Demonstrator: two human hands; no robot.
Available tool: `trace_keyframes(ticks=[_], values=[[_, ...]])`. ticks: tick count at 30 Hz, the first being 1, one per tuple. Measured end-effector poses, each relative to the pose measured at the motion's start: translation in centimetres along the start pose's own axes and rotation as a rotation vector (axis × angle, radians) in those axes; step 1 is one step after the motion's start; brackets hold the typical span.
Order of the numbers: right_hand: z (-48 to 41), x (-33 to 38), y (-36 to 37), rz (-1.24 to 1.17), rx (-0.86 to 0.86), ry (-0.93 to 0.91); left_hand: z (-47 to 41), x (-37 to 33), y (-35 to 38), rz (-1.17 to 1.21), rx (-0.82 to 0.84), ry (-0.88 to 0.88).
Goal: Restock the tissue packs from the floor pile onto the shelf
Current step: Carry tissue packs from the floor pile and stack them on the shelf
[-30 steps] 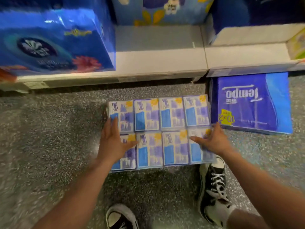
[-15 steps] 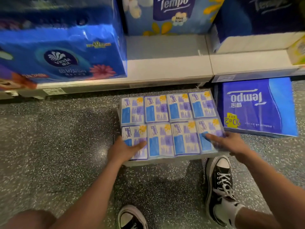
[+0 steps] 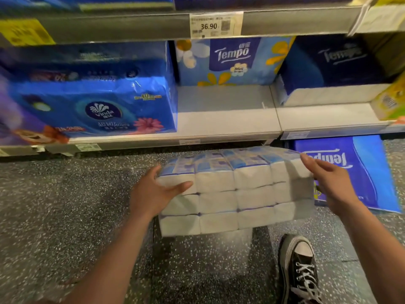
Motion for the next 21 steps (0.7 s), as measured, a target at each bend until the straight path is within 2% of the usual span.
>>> trace_keyframes(ticks=[3,8,14,16,19,21], values=[[-0.7,0.4,-0.4,0.012,-0.005,0.026,0.4,0.2,0.3,-0.046,0.018,-0.015],[-1.6,0.8,0.7,0.153,0.107,0.033,-0.8,-1.0,1.8,-0.096,0.044,-0.017],[-3.6,-0.2,0.9,0.006,0.065,-0.017,-2.8,-1.1,2.7,0.047,-0.042,-0.024],[-3.0,-1.1,0.3,-0.045,0.064,0.003,-1.6,-0.2,3.3,0.135,0.006,-0.061],[-1.2,-4.5,-0.3,-0.068,0.071,0.033,0.7,1.3,4.7,0.262,0.175,-0.205],[-0.1,-7.4,-0.6,-0.074,0.067,0.102,1.7,2.2,5.1,0.350,0.185,-0.290]])
Point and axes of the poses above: each hand's wrist, its own z-axis away from the middle knuckle, its own y-axis out of the palm, x = y × z, the point moved 3 cm from there along -z, towards the middle knuckle, and after that the axes turned 14 degrees about -x, right-handed, at the moved point
